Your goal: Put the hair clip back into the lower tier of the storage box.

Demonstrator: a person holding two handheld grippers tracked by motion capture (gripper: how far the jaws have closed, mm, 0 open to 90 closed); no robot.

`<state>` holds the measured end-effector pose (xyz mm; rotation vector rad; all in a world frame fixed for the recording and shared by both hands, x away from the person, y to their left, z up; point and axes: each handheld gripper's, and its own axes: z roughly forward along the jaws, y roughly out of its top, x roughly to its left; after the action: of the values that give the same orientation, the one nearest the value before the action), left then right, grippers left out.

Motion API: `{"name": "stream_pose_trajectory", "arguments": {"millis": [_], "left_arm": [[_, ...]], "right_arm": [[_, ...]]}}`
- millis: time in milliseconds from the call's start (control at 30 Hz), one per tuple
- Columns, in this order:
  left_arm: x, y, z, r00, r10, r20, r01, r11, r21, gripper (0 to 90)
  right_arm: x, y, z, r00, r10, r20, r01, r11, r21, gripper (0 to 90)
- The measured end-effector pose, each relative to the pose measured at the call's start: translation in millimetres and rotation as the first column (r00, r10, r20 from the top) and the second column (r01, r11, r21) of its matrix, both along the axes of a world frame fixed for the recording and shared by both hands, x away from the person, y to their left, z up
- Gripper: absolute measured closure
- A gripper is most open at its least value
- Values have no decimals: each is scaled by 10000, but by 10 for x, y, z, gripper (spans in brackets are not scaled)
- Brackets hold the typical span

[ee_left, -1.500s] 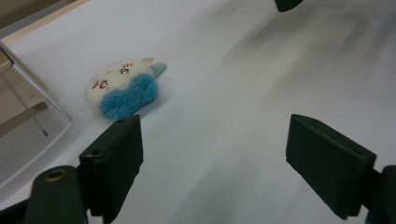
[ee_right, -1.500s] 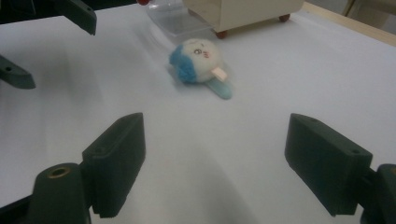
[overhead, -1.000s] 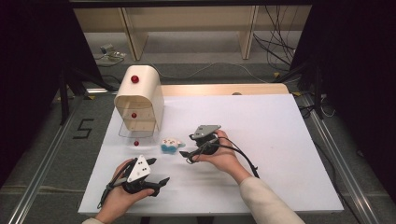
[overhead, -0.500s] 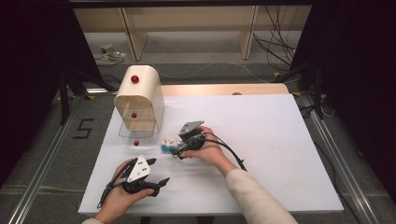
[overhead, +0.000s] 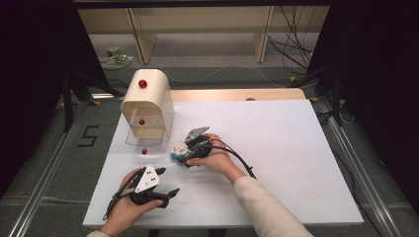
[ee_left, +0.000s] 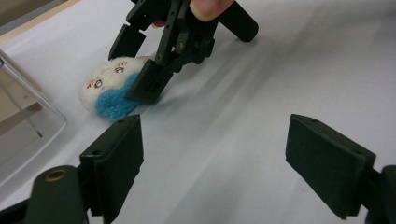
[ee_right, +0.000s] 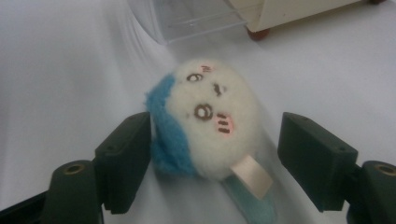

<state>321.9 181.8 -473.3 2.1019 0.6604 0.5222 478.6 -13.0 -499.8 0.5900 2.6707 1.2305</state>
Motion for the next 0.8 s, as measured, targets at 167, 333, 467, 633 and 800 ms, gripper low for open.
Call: {"name": "stream_pose_trajectory", "arguments": {"millis": [167, 333, 467, 633, 800], "left_arm": [[0, -4, -1, 10000, -31, -6, 31, 10000, -40, 192], [1, -3, -3, 10000, -42, -6, 42, 10000, -36, 195], [-3, -4, -2, 10000, -27, -14, 27, 10000, -60, 196], [1, 1, -2, 10000, -24, -8, 24, 10000, -29, 198], [0, 4, 1, 10000, 34, 13, -34, 10000, -46, 192]], "right_arm": [[8, 53, -10, 9999, 125, 18, -124, 9997, -201, 341], [-9, 66, -11, 9997, 214, 130, -210, 9993, -318, 421], [-9, 64, -11, 9996, 234, 137, -230, 9994, -268, 442], [-25, 63, 2, 9996, 275, -63, -276, 9995, -121, 445], [-44, 66, 47, 9994, 324, 74, -325, 9995, 20, 445]]}}
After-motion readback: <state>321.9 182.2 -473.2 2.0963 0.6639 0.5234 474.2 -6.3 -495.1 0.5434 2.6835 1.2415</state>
